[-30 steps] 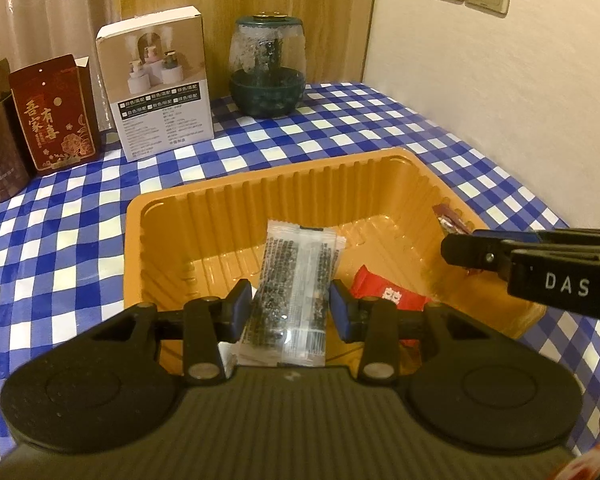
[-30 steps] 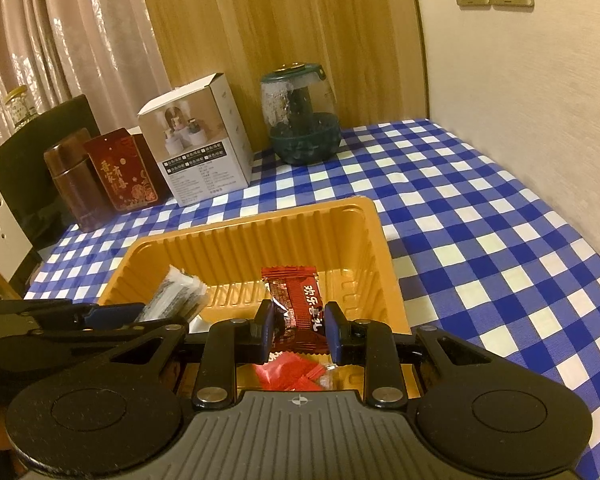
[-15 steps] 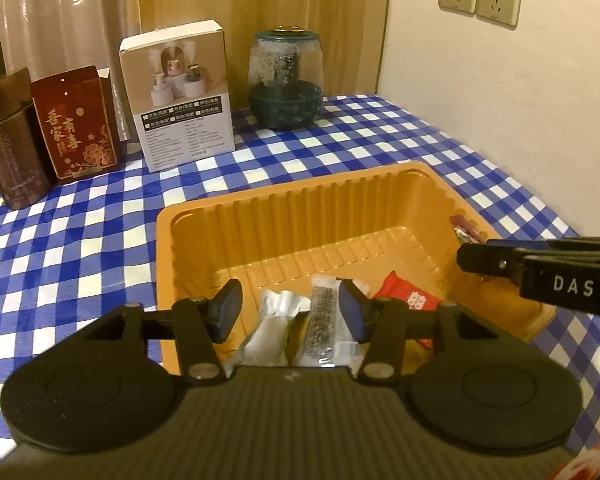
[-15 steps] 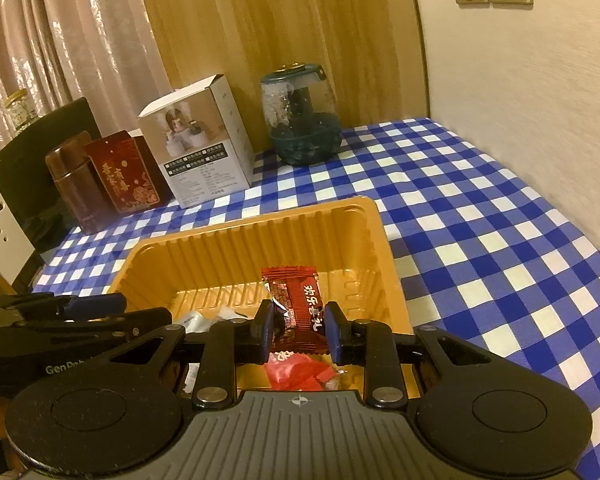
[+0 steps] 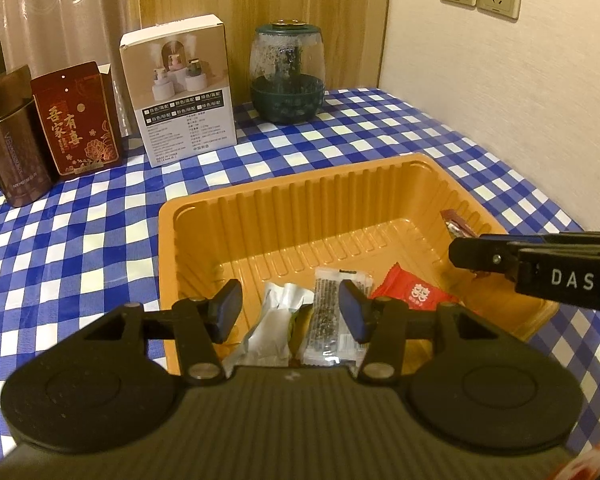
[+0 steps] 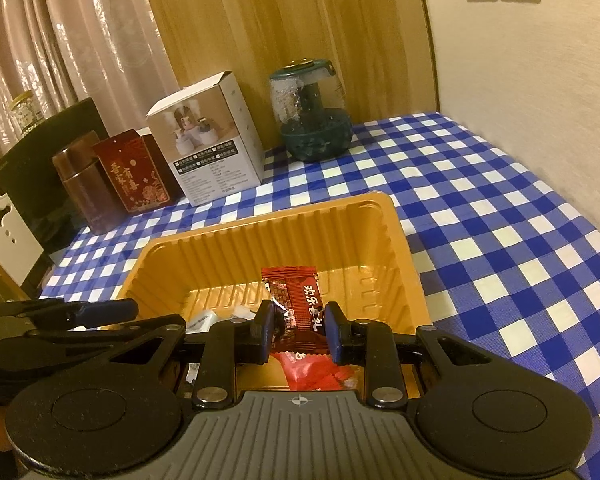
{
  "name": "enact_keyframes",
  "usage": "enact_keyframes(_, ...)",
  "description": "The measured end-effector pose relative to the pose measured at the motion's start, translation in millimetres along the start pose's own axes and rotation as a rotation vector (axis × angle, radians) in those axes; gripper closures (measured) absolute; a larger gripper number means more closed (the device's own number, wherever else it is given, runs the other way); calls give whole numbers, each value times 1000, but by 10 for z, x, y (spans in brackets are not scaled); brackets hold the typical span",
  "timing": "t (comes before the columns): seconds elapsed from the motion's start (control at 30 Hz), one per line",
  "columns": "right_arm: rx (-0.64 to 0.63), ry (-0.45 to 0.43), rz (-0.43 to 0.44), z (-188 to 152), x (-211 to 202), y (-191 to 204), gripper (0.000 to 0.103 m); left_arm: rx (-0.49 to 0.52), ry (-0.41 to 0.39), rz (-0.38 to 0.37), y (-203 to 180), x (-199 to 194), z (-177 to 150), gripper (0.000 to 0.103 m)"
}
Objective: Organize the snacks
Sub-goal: 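Lower the tea packet and open the left tool while the right tool releases the red-brown candy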
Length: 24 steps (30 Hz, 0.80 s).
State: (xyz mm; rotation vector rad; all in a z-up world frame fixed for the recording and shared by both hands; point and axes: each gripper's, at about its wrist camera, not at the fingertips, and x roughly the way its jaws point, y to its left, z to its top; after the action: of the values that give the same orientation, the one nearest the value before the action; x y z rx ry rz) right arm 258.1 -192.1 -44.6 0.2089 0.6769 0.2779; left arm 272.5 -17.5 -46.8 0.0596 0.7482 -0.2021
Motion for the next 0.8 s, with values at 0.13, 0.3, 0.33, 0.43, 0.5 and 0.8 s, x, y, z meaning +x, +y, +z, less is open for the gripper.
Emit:
enact_keyframes(0.13, 2, -2, 1, -5, 10, 5, 76, 1, 0, 0, -5, -4, -2, 53)
enact_keyframes(0.3, -2, 0, 0, 2, 38, 2, 75, 2, 2, 0, -4, -2, -2, 53)
enact_keyframes(0.33, -1, 1, 0, -1, 44, 0, 75, 2, 2, 0, -3, 0, -1, 53)
enact_keyframes(0.43, -4, -2, 7, -9, 54, 10, 75, 1, 1, 0, -3, 4, 2, 53)
enact_keyframes(0.5, 0, -5, 15, -10, 52, 11, 75, 2, 0, -1, -2, 4, -1, 53)
enact_keyframes(0.8, 99, -77, 42, 33, -21, -139, 27, -2, 0, 5, 33, 3, -5, 53)
